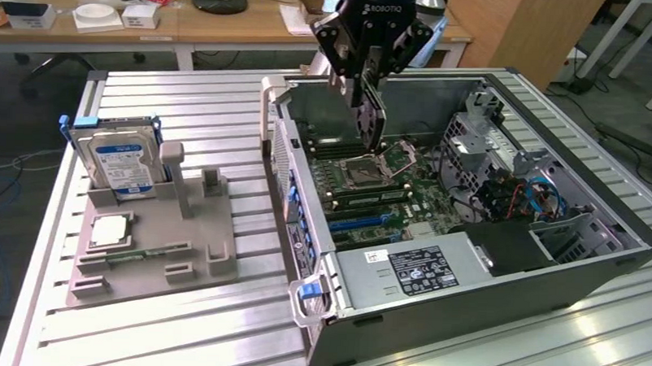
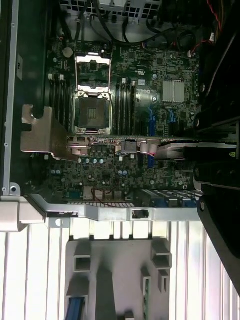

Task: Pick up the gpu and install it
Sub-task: 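Pick up the gpu and move the gpu toward the slot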

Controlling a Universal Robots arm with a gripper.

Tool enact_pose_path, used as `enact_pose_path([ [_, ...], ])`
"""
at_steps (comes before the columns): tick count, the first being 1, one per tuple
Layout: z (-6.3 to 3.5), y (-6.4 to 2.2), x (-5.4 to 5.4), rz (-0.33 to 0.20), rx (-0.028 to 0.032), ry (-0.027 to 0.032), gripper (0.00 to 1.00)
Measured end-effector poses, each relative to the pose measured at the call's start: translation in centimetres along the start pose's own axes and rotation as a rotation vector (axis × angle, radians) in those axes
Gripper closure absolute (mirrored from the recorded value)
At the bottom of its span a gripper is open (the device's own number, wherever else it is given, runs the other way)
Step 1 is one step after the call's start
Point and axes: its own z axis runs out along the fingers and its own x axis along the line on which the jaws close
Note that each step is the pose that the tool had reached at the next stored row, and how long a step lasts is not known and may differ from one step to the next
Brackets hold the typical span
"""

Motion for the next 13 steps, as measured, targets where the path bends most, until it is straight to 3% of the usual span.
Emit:
enact_pose_path([
  [13,0.04,-0.02,-2.2,0.000,0.0000,0.0000,0.73],
])
